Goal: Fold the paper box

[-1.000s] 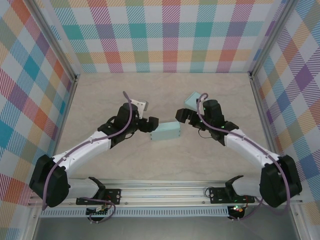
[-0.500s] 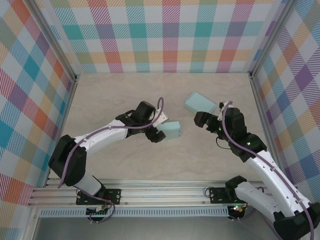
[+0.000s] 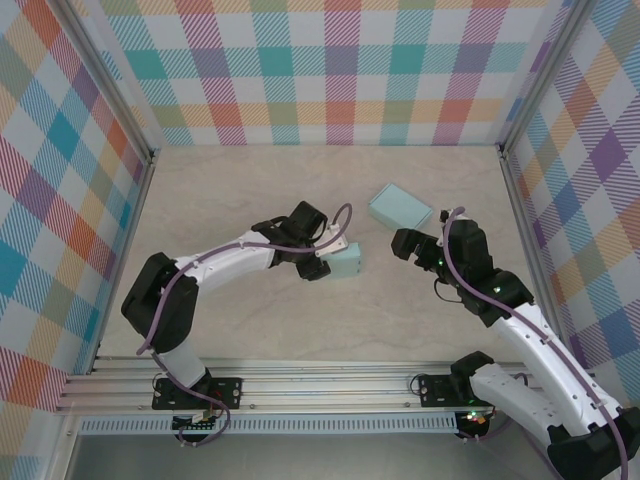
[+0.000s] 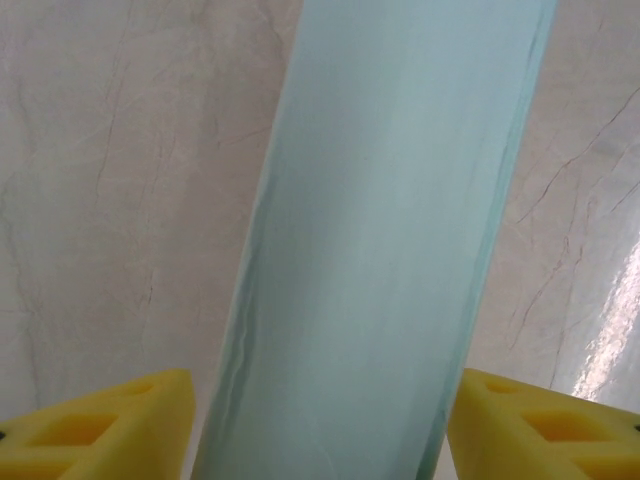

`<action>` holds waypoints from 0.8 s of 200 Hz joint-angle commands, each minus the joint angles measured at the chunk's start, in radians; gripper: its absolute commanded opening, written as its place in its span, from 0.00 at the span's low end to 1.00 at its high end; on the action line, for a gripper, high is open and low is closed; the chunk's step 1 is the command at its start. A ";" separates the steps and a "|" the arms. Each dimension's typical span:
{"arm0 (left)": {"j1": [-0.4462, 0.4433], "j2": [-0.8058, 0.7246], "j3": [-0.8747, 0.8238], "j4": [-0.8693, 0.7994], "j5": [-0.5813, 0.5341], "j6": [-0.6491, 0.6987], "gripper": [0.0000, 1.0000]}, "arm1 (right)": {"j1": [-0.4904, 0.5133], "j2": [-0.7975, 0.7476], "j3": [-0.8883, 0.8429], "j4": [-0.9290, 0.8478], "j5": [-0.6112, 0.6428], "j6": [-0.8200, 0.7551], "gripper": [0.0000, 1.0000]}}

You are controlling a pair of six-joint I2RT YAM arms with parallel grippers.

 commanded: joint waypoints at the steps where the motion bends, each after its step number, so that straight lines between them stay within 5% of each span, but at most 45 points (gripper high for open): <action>1: -0.019 0.016 0.022 -0.019 -0.062 0.073 0.51 | 0.008 -0.013 0.007 -0.020 0.026 -0.001 1.00; 28: -0.022 0.021 0.008 0.048 -0.145 0.142 0.39 | 0.007 -0.017 0.009 -0.026 0.038 -0.003 1.00; 52: -0.025 0.032 -0.031 0.155 -0.228 0.231 0.38 | 0.008 -0.028 0.007 -0.031 0.067 0.003 1.00; 109: -0.025 0.134 -0.174 0.710 -0.403 0.486 0.34 | 0.008 -0.044 0.001 -0.048 0.122 0.008 1.00; 129: -0.025 0.181 -0.162 0.725 -0.414 0.510 0.41 | 0.008 -0.039 0.006 -0.059 0.125 0.003 1.00; 160: -0.041 0.158 -0.189 0.710 -0.398 0.476 0.72 | 0.008 -0.040 0.003 -0.061 0.132 -0.006 1.00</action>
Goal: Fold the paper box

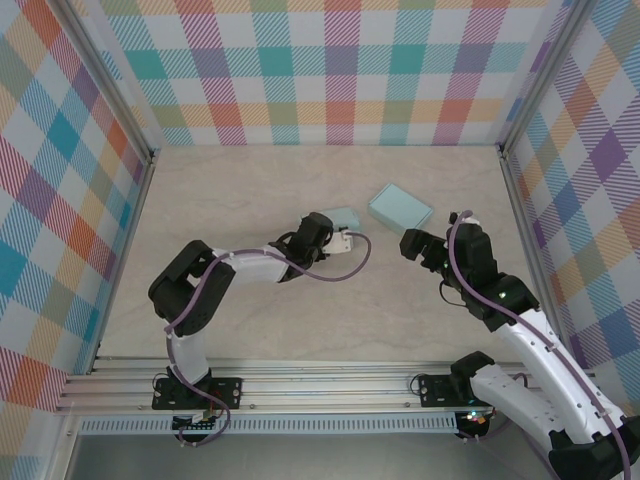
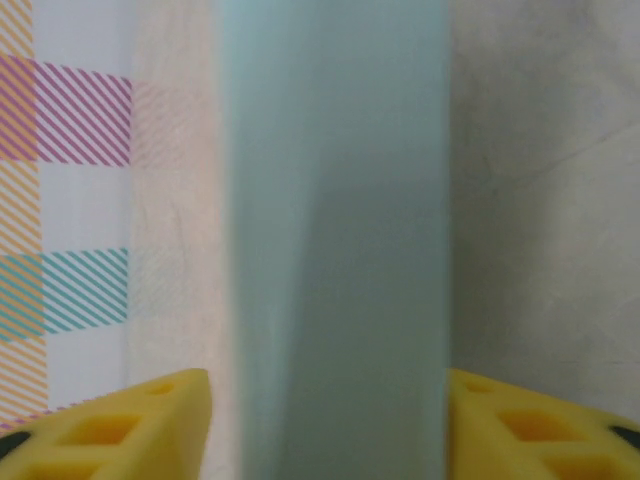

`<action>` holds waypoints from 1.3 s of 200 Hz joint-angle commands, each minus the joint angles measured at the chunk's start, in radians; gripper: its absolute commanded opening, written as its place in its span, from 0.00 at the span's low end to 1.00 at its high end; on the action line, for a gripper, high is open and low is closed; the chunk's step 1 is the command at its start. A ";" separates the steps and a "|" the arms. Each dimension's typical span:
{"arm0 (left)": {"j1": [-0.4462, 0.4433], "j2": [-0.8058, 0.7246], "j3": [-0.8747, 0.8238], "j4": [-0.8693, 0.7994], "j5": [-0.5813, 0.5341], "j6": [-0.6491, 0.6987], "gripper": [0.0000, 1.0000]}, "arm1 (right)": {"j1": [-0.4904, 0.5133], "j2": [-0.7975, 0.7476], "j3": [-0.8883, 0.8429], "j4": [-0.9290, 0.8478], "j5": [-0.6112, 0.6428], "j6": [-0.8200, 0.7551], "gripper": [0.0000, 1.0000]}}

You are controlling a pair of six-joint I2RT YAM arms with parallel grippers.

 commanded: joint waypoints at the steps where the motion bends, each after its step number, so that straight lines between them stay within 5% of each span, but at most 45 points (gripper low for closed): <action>1: -0.021 -0.014 -0.034 0.025 -0.012 0.017 0.72 | 0.008 -0.002 0.003 -0.016 0.025 -0.009 1.00; 28: -0.045 -0.075 -0.062 -0.003 -0.017 -0.023 0.82 | 0.008 0.005 0.005 -0.004 0.020 -0.023 1.00; 51: -0.074 -0.138 -0.086 -0.019 -0.056 -0.048 1.00 | 0.008 0.016 0.013 -0.001 0.012 -0.052 1.00; 106: -0.072 -0.443 -0.187 -0.048 -0.124 -0.373 1.00 | 0.008 -0.005 -0.070 0.107 0.143 -0.205 1.00; 154: 0.158 -0.690 -0.255 -0.236 -0.213 -0.902 1.00 | 0.006 0.005 -0.207 0.332 0.210 -0.433 1.00; 183: 0.319 -0.841 -0.432 -0.144 -0.220 -1.153 0.99 | 0.003 0.033 -0.324 0.537 0.213 -0.546 1.00; 233: 0.416 -0.880 -0.594 0.019 -0.199 -1.145 1.00 | -0.050 0.122 -0.465 0.837 0.238 -0.630 1.00; 260: 0.445 -0.822 -0.722 0.295 -0.067 -1.050 1.00 | -0.109 0.197 -0.489 0.945 0.209 -0.639 1.00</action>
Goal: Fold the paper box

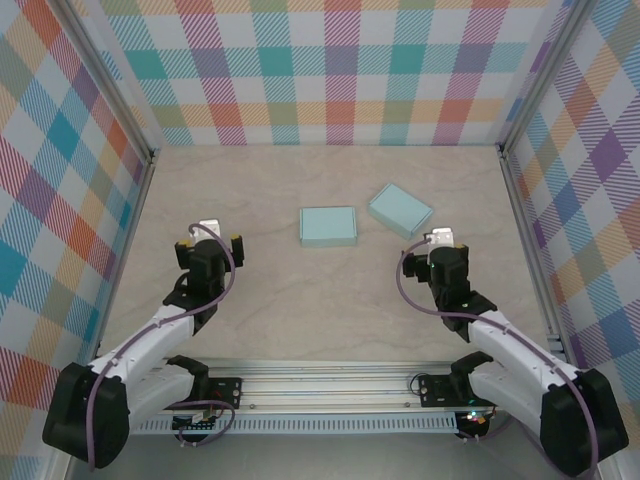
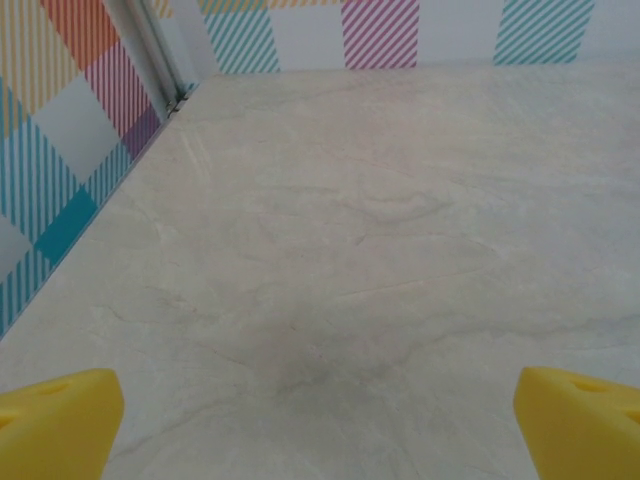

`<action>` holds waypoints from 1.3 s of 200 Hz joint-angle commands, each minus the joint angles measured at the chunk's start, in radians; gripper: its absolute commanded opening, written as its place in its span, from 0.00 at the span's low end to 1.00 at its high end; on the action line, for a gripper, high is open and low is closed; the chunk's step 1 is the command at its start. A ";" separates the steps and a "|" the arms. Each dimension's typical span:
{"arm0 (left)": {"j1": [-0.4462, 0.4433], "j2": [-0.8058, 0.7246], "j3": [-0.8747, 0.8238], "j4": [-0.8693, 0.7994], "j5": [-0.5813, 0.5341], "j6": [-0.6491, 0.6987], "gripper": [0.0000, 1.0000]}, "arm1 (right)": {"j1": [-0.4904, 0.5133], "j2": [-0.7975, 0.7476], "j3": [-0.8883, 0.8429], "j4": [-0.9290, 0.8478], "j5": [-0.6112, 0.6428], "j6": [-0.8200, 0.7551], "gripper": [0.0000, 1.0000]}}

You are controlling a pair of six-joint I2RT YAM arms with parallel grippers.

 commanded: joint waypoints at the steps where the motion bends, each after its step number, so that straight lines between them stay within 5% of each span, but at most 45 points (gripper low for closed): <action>1: 0.030 0.041 -0.095 0.278 0.105 0.043 1.00 | -0.046 0.043 -0.020 0.213 -0.008 -0.047 1.00; 98: 0.049 0.493 -0.088 0.709 0.134 0.152 1.00 | -0.179 0.199 -0.073 0.526 -0.174 -0.119 1.00; 153: 0.173 0.580 -0.080 0.763 0.273 0.047 1.00 | -0.232 0.246 -0.102 0.606 -0.266 -0.120 1.00; 165: 0.185 0.547 -0.024 0.595 0.314 0.029 1.00 | -0.236 0.261 -0.110 0.626 -0.276 -0.120 1.00; 192: 0.218 0.563 0.005 0.567 0.352 0.007 1.00 | -0.252 0.300 -0.134 0.699 -0.328 -0.120 1.00; 260: 0.242 0.559 0.010 0.550 0.393 -0.005 1.00 | -0.303 0.571 -0.098 0.917 -0.453 -0.137 1.00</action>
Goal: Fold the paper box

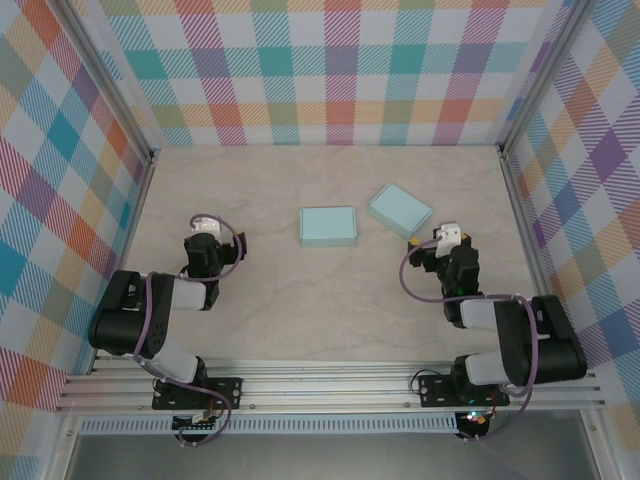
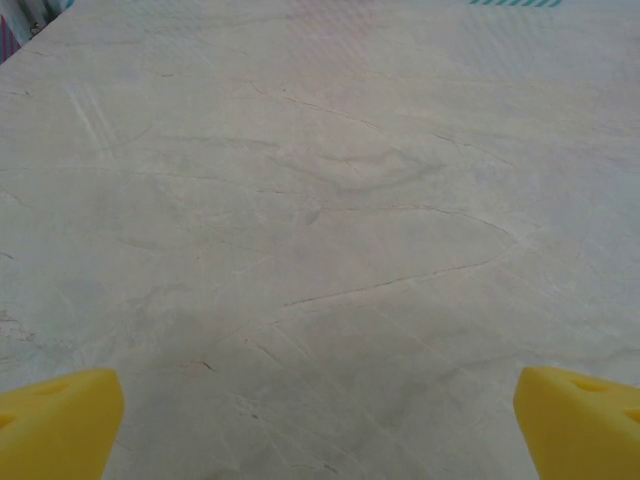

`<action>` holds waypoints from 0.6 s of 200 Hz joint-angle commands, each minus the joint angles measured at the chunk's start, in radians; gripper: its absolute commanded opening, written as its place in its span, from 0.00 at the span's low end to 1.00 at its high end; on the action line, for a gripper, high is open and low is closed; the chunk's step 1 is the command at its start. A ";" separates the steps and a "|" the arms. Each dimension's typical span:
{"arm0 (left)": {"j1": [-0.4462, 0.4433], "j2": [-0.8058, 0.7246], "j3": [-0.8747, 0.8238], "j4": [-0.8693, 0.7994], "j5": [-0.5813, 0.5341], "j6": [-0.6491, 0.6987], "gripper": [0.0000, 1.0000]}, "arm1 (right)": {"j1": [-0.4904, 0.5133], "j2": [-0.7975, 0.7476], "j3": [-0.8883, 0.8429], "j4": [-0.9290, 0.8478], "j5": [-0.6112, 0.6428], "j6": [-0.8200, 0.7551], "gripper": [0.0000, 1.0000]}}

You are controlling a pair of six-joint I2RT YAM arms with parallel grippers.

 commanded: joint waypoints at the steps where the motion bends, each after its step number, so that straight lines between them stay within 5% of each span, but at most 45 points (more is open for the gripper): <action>1: 0.010 -0.002 0.010 -0.006 0.025 -0.020 1.00 | -0.023 0.095 0.023 0.144 -0.066 0.004 1.00; 17: 0.012 -0.001 0.010 -0.006 0.024 -0.018 1.00 | -0.045 0.118 0.037 0.151 -0.095 0.033 1.00; 44: 0.012 -0.002 0.010 -0.008 0.025 -0.018 1.00 | -0.108 0.116 0.180 -0.138 -0.121 0.109 1.00; 120: 0.012 -0.002 0.010 -0.007 0.024 -0.017 1.00 | -0.127 0.115 0.164 -0.103 -0.141 0.119 1.00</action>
